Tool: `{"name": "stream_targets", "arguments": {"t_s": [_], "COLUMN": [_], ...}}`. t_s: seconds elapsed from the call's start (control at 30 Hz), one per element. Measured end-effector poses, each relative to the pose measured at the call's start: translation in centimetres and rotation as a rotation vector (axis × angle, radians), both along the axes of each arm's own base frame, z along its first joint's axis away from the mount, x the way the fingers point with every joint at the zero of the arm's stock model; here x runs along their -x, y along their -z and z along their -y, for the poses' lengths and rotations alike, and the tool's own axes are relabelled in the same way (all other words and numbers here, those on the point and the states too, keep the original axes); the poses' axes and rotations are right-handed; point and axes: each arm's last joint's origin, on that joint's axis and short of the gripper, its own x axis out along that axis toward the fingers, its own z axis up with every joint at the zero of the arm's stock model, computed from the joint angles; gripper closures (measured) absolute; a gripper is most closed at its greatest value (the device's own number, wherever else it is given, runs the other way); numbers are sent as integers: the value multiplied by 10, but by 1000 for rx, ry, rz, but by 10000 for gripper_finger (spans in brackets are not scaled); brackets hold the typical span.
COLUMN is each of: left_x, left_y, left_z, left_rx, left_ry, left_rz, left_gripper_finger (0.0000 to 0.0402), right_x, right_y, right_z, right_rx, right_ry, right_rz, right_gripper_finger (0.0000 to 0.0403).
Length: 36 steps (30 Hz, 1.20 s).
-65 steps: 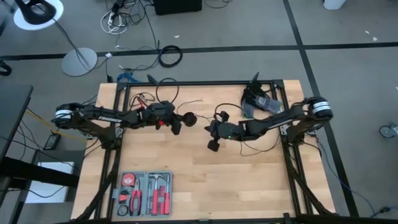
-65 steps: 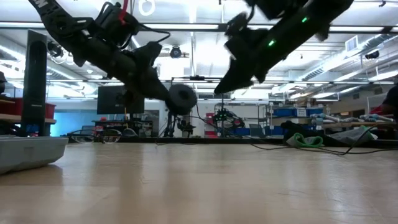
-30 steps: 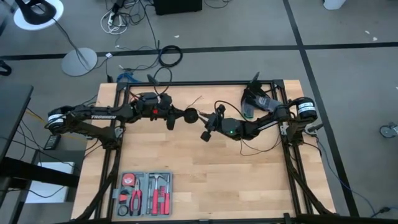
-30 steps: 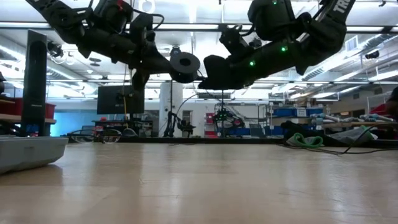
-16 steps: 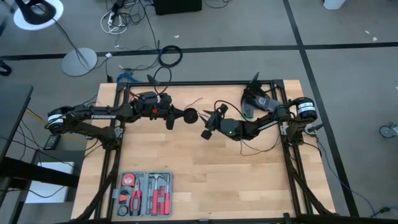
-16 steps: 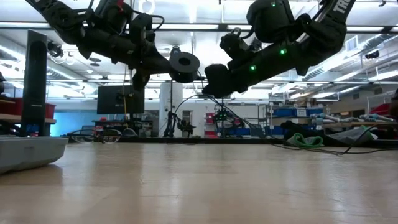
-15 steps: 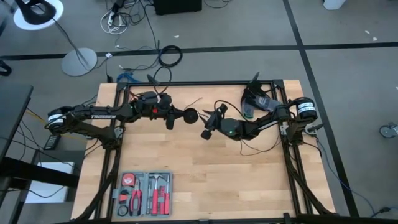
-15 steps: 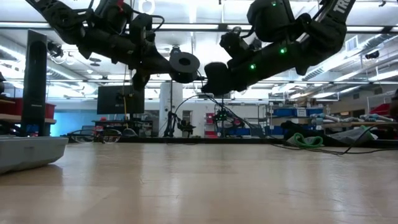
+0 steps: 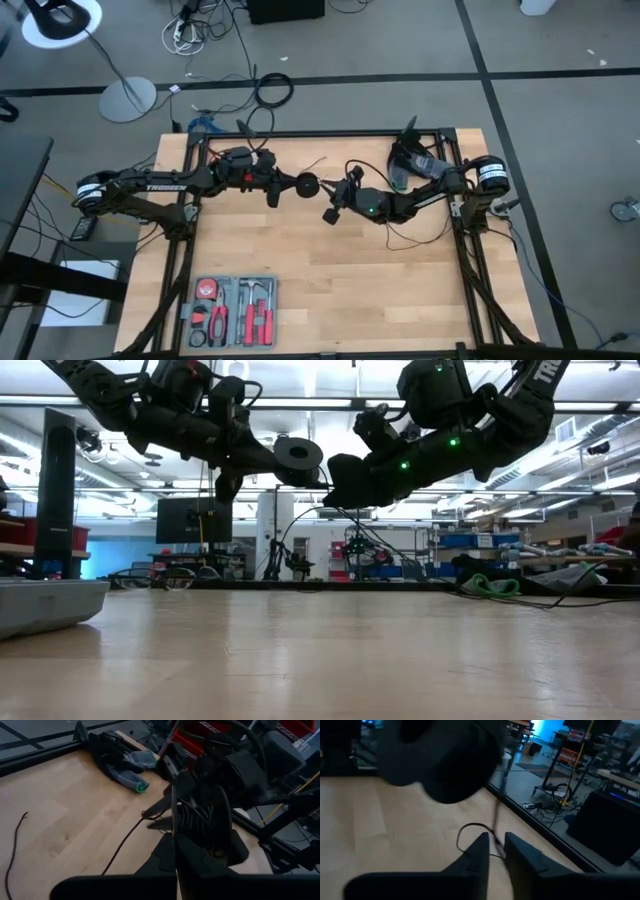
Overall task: Coil cords
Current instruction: Coil the black wire onto the black spool
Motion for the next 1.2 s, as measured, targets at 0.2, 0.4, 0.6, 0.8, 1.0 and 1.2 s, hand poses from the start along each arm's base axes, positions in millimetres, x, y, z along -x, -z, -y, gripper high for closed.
{"name": "stream_targets", "arguments": {"t_s": [0.2, 0.4, 0.6, 0.8, 1.0, 1.2], "left_x": [0, -2, 1, 6, 7, 8], "left_y": [-1, -10, -16, -24, -21, -17], "left_z": [0, -1, -7, -9, -9, -14], "left_rx": [-2, -32, -33, -47, -39, -54], "left_ry": [4, 3, -20, -26, -39, -196], "left_rz": [12, 99, 156, 191, 162, 114], "left_gripper_finger": [402, 402, 402, 402, 402, 402], "right_x": [0, 2, 3, 4, 4, -5], "right_y": [0, 10, 14, 15, 11, 6], "right_z": [2, -4, -19, -30, -35, -33], "right_rx": [-36, -134, -163, -162, -140, -192], "right_ry": [-4, -5, -40, -75, -22, -97], "right_rz": [20, -16, -49, -59, -18, -23], "right_gripper_finger": [394, 380, 384, 387, 390, 400]}}
